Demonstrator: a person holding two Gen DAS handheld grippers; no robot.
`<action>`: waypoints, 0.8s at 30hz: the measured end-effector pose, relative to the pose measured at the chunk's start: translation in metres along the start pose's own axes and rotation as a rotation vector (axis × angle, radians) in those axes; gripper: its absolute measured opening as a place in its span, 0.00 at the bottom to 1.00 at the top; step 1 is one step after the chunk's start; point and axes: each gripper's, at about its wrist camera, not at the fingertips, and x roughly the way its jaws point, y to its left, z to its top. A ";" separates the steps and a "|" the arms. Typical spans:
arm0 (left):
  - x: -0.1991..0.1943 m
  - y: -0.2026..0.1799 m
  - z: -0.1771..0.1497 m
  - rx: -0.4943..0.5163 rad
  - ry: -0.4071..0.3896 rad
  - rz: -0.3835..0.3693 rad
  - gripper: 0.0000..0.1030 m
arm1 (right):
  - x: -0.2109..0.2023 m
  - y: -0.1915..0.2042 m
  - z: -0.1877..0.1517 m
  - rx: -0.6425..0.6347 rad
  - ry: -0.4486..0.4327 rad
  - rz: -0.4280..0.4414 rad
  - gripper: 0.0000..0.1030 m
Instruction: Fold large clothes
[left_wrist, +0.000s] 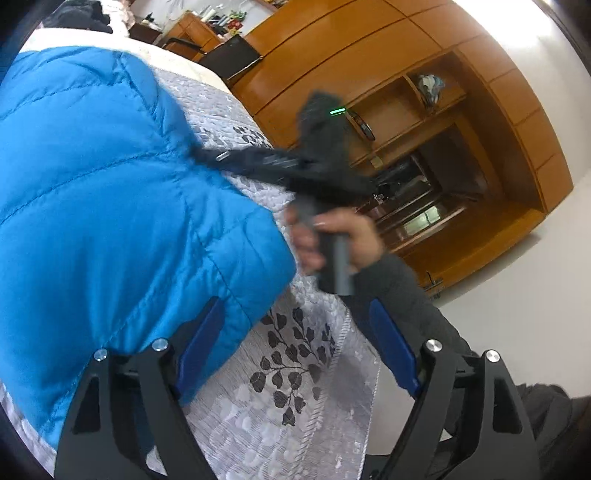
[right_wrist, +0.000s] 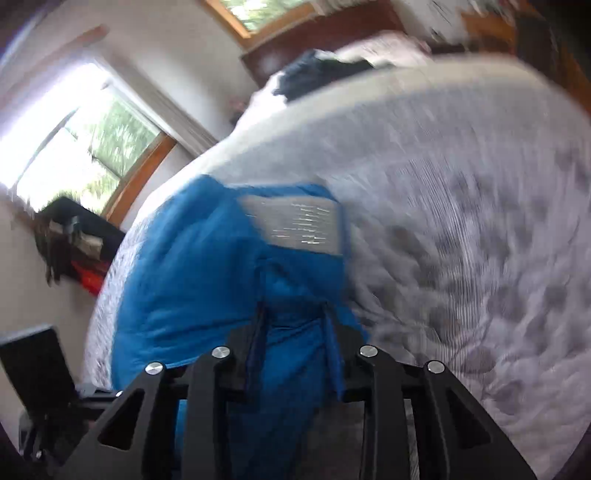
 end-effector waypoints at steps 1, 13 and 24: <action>0.002 -0.001 0.000 0.000 0.011 0.017 0.78 | 0.001 -0.004 0.000 0.010 0.001 0.001 0.43; -0.116 0.024 0.008 -0.107 -0.226 0.028 0.87 | -0.018 0.086 0.035 -0.215 -0.022 0.054 0.41; -0.142 0.091 -0.024 -0.301 -0.226 0.072 0.89 | -0.016 -0.001 0.039 0.045 0.054 0.181 0.48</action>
